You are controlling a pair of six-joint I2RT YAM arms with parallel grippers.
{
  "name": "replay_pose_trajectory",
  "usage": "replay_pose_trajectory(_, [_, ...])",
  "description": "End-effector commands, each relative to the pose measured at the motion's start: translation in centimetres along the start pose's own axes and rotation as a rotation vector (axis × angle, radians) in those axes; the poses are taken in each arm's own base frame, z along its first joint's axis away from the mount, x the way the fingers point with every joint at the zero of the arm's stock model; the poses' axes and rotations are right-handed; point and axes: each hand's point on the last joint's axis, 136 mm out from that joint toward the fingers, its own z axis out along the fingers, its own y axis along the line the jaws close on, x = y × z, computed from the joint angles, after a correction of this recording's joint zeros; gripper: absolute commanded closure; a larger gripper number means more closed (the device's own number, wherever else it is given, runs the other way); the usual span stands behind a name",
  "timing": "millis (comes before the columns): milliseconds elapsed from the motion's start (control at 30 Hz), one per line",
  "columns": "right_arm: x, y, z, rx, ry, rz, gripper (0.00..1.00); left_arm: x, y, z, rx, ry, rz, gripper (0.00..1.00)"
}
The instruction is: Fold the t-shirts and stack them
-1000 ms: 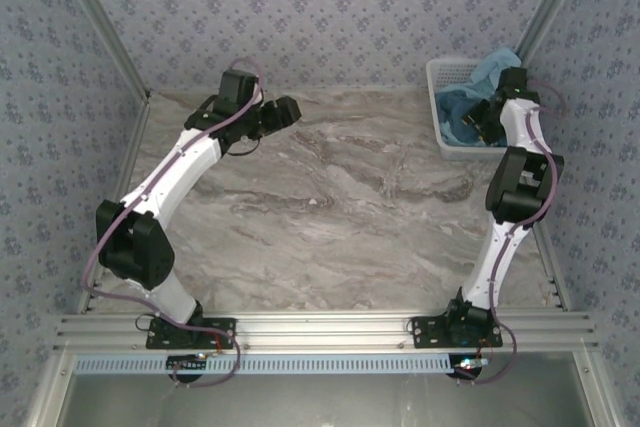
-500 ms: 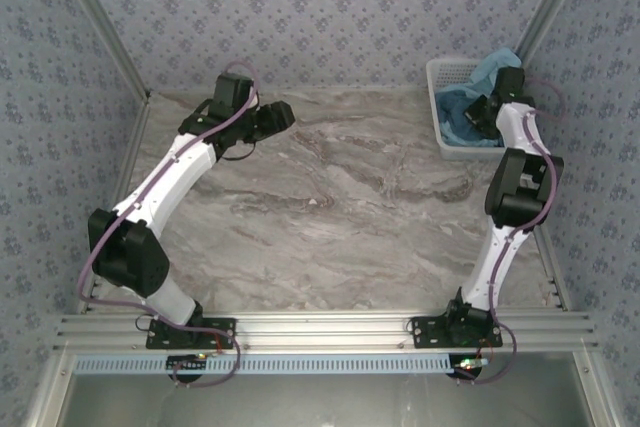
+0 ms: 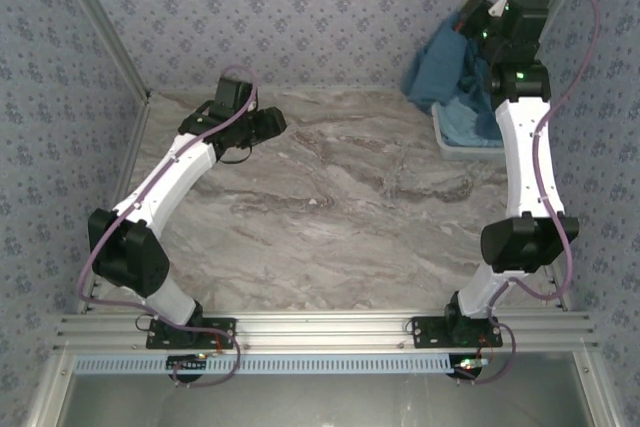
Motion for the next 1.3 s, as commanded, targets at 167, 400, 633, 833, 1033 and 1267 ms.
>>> replay_pose_trajectory(167, [-1.7, 14.2, -4.6, -0.414, -0.022, 0.025, 1.0, -1.2, 4.6, -4.2, -0.199, -0.09, -0.029, 0.29])
replay_pose_trajectory(400, [16.0, 15.3, -5.4, -0.379, 0.409, 0.115, 1.0, -1.4, 9.2, -7.3, -0.332, -0.144, -0.102, 0.28])
replay_pose_trajectory(633, [39.1, 5.5, -12.4, -0.022, 1.012, 0.201, 1.0, 2.1, 10.4, -5.9, -0.298, -0.013, -0.132, 0.29])
replay_pose_trajectory(833, [44.4, -1.0, -16.4, 0.182, 1.191, 0.2, 1.0, 8.0, 8.7, -1.0, -0.154, 0.22, -0.176, 0.37])
replay_pose_trajectory(1033, [45.9, -2.4, -19.3, 0.239, 1.319, 0.089, 1.0, 11.8, 7.0, 3.3, -0.139, 0.331, -0.189, 0.3])
replay_pose_trajectory(1267, [45.2, -2.0, -23.7, 0.161, 1.393, -0.085, 1.0, 11.6, 4.5, 7.0, -0.118, 0.368, -0.135, 0.29])
